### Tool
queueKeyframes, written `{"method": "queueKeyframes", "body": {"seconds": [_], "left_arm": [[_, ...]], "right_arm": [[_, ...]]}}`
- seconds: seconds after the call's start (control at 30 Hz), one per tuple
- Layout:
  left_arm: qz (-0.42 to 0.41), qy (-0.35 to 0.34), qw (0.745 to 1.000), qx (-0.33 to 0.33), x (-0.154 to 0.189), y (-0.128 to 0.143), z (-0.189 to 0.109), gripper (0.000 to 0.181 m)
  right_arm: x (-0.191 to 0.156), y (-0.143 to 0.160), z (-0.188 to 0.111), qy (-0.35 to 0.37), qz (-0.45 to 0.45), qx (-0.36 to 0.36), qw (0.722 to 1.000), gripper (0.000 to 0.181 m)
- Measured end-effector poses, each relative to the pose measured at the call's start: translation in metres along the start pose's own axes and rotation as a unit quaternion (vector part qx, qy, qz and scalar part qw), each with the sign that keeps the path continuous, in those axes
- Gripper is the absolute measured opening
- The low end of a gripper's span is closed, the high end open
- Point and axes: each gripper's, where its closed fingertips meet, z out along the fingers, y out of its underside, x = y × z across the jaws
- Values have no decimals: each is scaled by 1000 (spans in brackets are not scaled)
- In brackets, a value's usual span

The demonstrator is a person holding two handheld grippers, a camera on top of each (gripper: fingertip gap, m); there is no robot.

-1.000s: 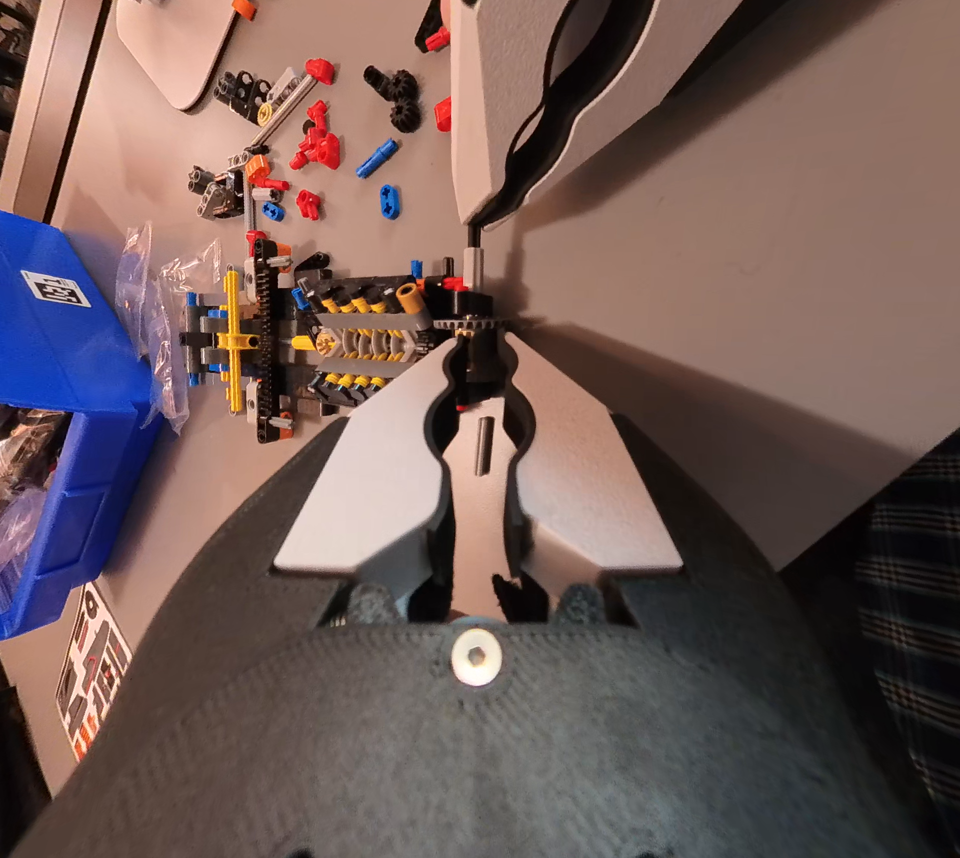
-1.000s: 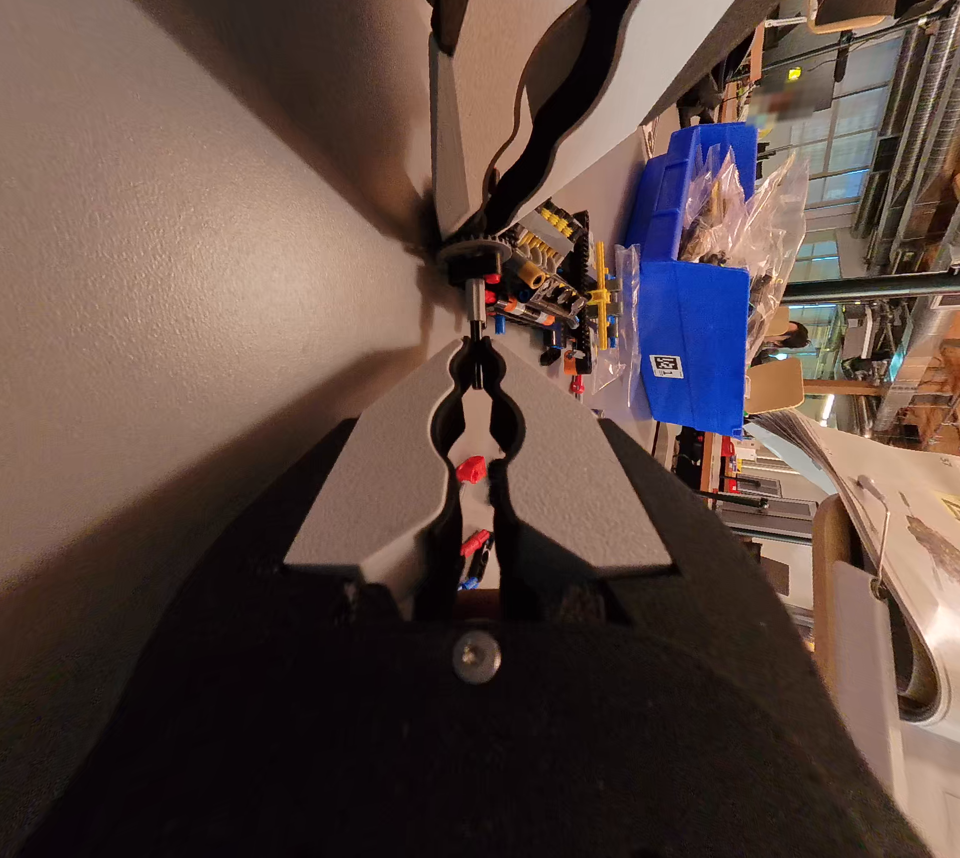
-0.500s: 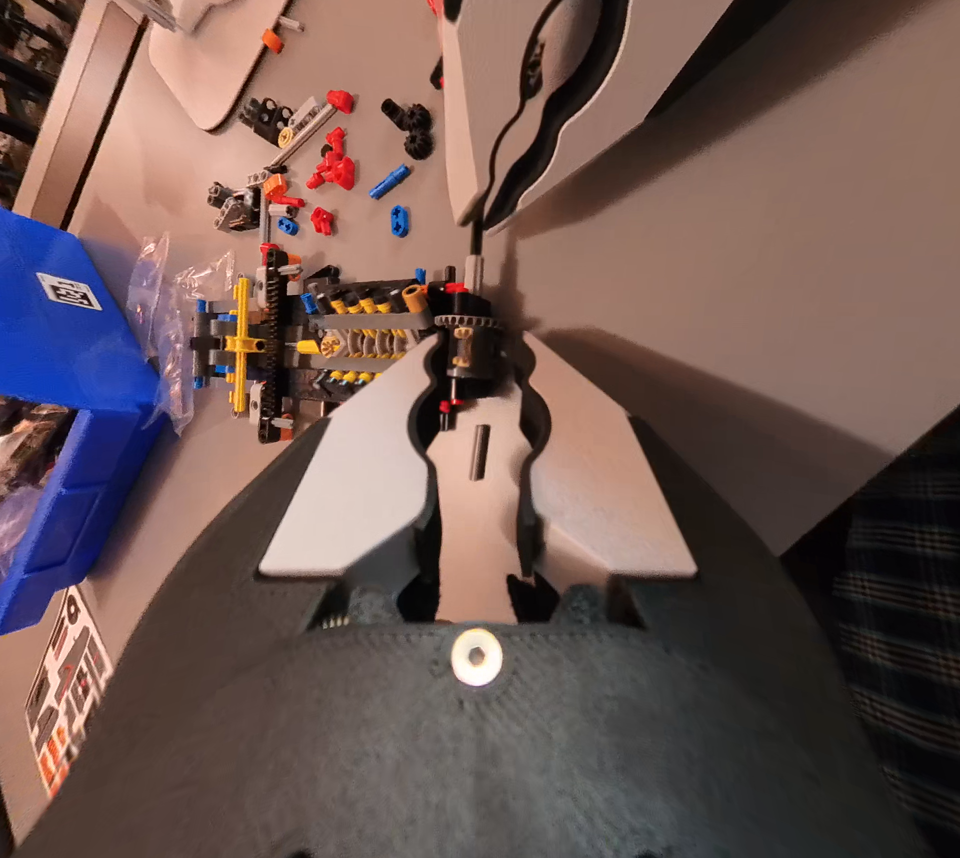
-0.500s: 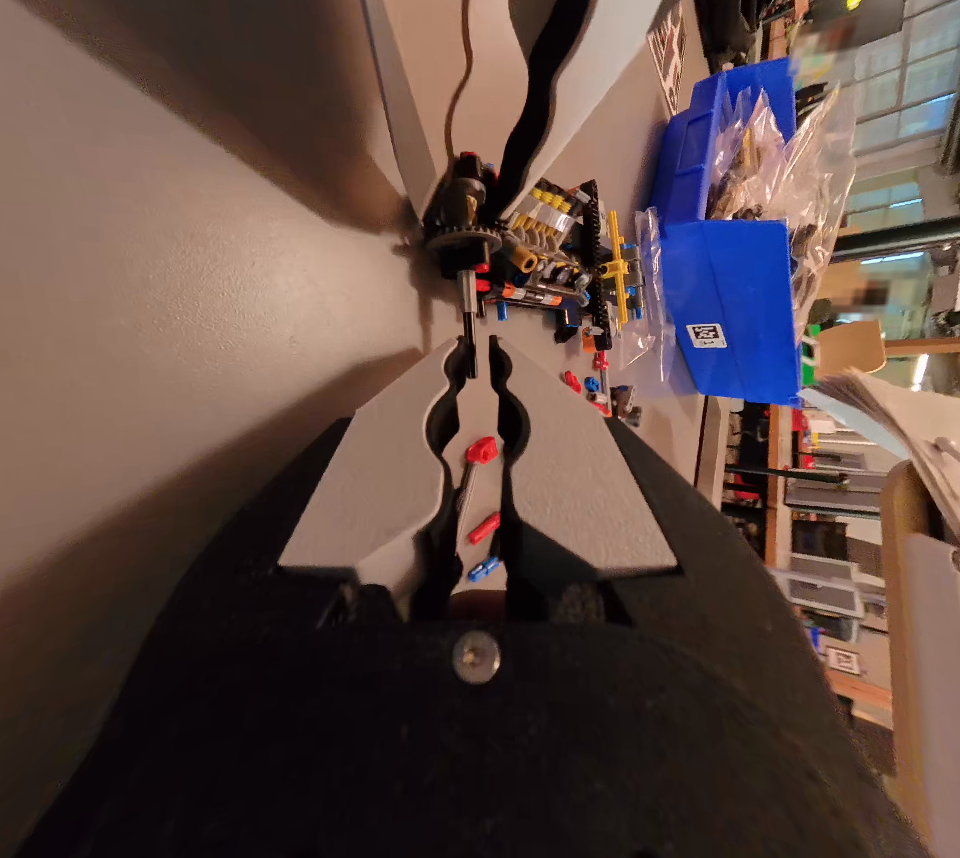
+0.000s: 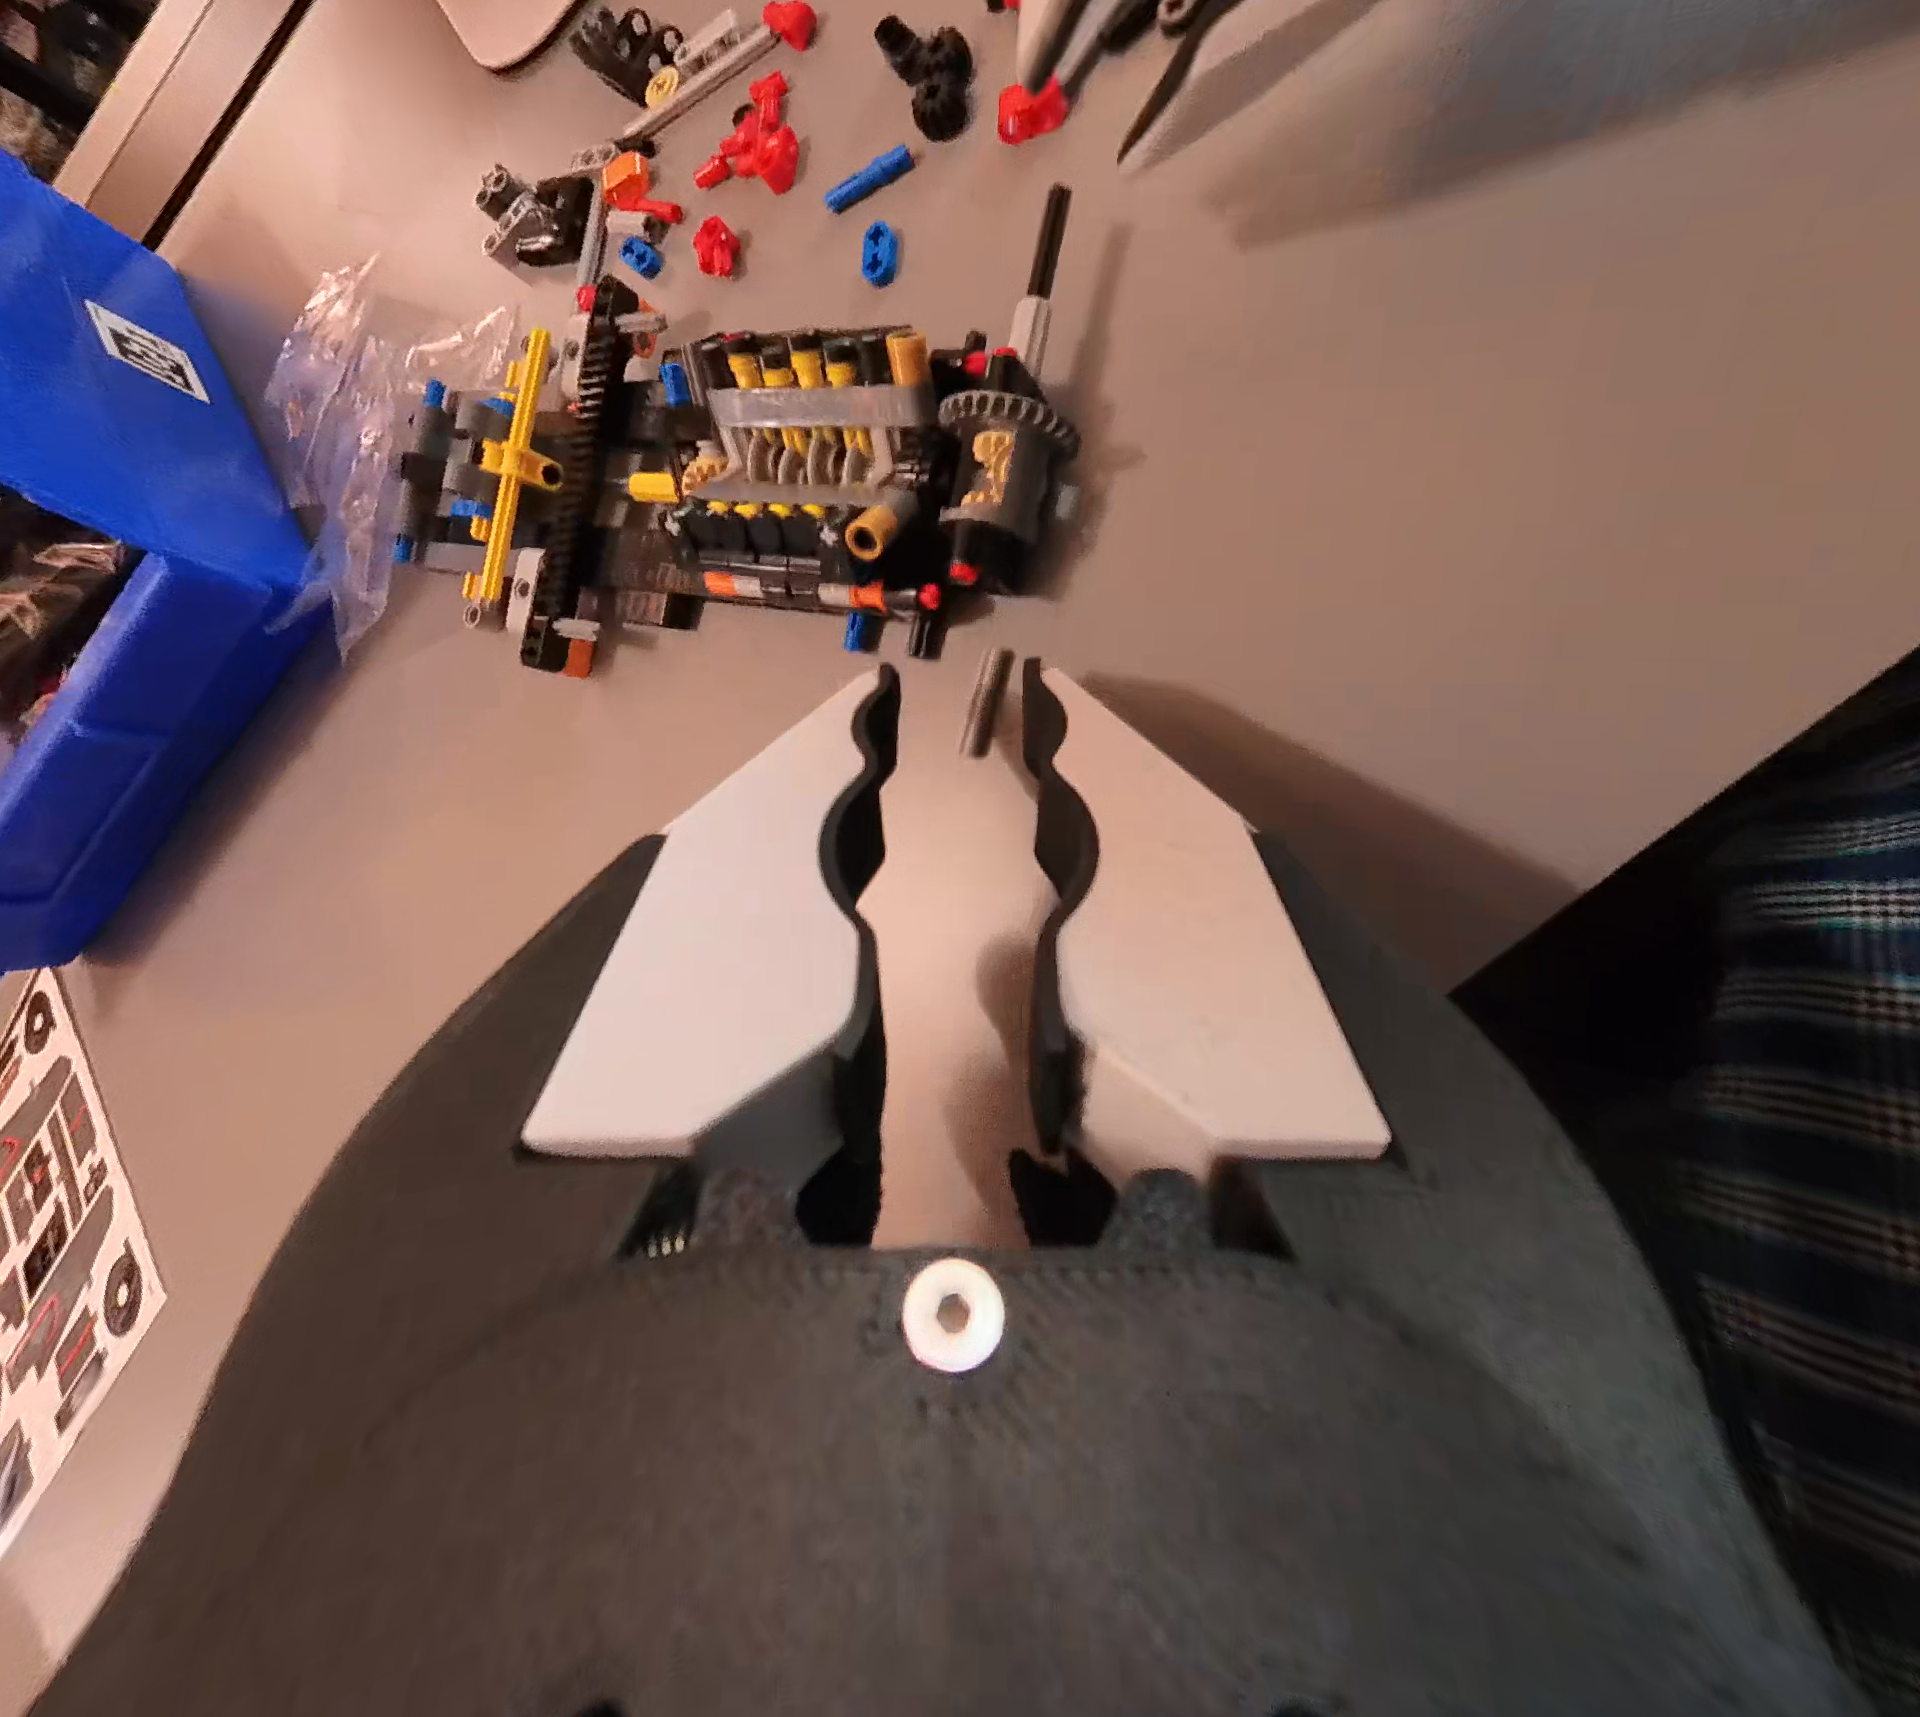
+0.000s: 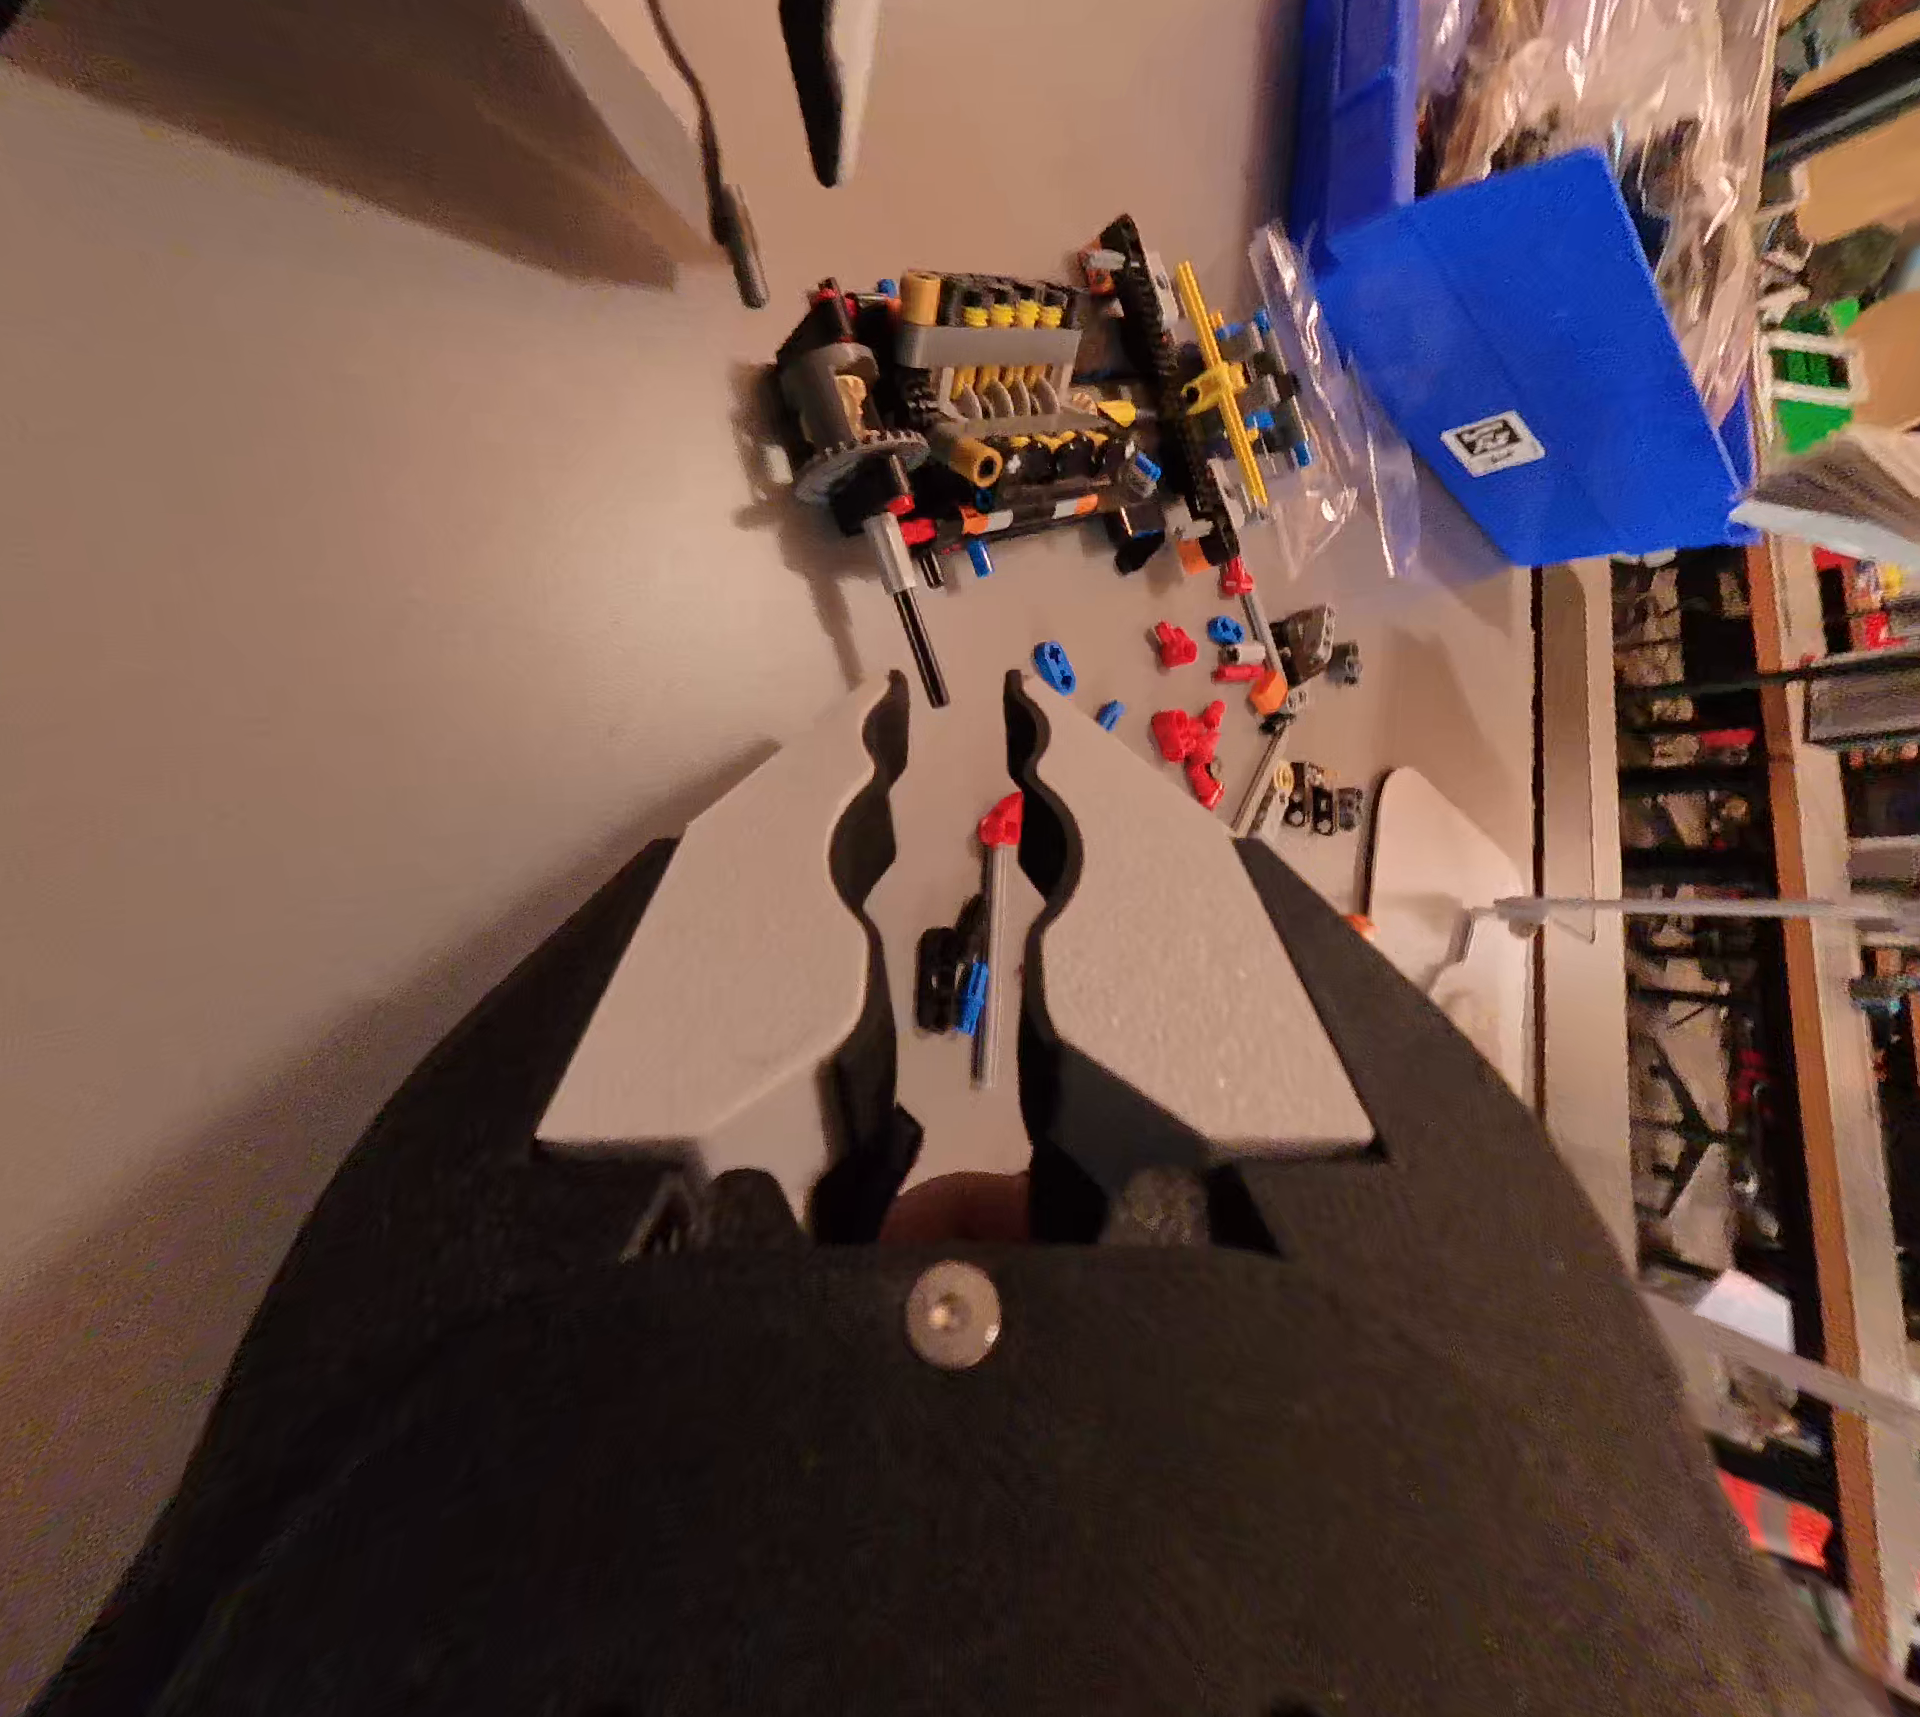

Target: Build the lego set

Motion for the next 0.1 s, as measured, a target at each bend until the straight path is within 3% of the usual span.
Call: {"method": "queueKeyframes", "body": {"seconds": [0.03,0.1], "left_arm": [[5,2,1000,-1,0,1,1,22],[11,0,1000,7,-3,-1,1,22]], "right_arm": [[0,1,1,-3,13,-4,1000,18],[0,3,1,-3,24,-14,1000,21]]}}
